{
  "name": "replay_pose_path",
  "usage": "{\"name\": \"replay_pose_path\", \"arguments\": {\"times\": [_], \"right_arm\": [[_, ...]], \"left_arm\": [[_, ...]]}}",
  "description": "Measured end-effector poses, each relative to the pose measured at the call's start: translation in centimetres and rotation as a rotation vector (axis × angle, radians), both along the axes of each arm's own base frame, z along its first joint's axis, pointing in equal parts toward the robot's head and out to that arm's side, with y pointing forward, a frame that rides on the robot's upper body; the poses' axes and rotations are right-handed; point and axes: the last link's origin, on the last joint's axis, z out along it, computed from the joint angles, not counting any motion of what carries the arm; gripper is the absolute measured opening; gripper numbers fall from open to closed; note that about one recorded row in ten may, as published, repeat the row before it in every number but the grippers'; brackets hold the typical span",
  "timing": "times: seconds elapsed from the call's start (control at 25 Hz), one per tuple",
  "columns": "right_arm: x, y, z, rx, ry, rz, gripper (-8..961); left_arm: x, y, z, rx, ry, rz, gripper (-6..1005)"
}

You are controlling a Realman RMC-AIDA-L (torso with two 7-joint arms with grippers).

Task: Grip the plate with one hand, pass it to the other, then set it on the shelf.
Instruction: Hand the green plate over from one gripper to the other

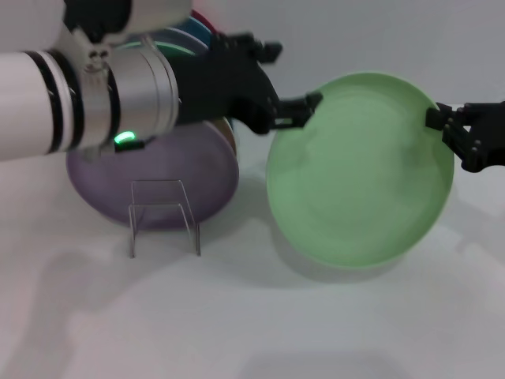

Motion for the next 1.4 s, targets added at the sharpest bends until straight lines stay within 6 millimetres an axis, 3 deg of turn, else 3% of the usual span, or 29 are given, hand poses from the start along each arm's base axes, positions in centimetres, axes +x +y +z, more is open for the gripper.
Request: {"name": "replay_pose_path", "arguments": {"times": [0.28,0.76,1.2,1.4], "right_arm": [[-0.6,0.2,-0.1,-0.007,-0.001,0.024,56],[-0.8,-0.1,-0.3,-0.018,0.004,0.042,66],[-0.7,-0.4,-0.2,-0.017,0.011,0.059,74],[-0.6,-1.0,-0.6,-0.027,0.024,0.101,78]], "left_arm": [[-0.8,0.2,-1.8,-0.062,0.026,0.038,759],[-0.8,0.8,-2.2,-0.054,0.046,0.02,743],[-0.8,1.0,-2.5,-0.001,0.059,-0.032,320],[-0.6,1.0,-2.4,0.043,0.034,-0.041,205]]}}
